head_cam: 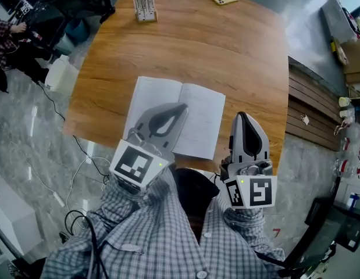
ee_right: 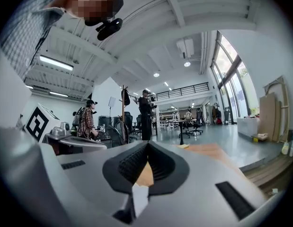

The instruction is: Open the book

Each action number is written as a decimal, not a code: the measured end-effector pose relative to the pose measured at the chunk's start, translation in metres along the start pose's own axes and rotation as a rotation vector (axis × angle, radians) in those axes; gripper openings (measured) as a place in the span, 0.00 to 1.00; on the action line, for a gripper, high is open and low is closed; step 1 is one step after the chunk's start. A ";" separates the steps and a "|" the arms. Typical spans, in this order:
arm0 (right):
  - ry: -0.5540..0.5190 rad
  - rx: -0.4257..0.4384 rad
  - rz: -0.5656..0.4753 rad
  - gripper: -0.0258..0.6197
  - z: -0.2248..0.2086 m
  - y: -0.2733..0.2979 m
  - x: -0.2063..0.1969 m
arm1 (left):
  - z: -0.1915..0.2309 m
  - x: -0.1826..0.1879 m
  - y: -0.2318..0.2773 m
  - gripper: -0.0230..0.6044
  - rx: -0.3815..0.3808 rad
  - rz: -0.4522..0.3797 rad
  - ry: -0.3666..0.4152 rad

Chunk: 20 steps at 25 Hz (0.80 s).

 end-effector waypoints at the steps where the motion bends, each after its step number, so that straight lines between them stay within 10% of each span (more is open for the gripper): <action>1: 0.011 0.003 -0.007 0.07 0.000 -0.001 0.004 | 0.000 0.005 0.000 0.05 0.000 -0.008 0.003; 20: 0.007 0.022 -0.052 0.07 0.007 -0.005 0.025 | 0.005 0.032 -0.010 0.05 0.023 -0.094 -0.014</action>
Point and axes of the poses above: the fingertips, and each gripper's own axes: y forward along the fingers, z to its left, x out of its top, the point moved 3 cm from there along -y, backward along the fingers, and after that the axes turned 6 degrees about z, right-handed, at the moved point
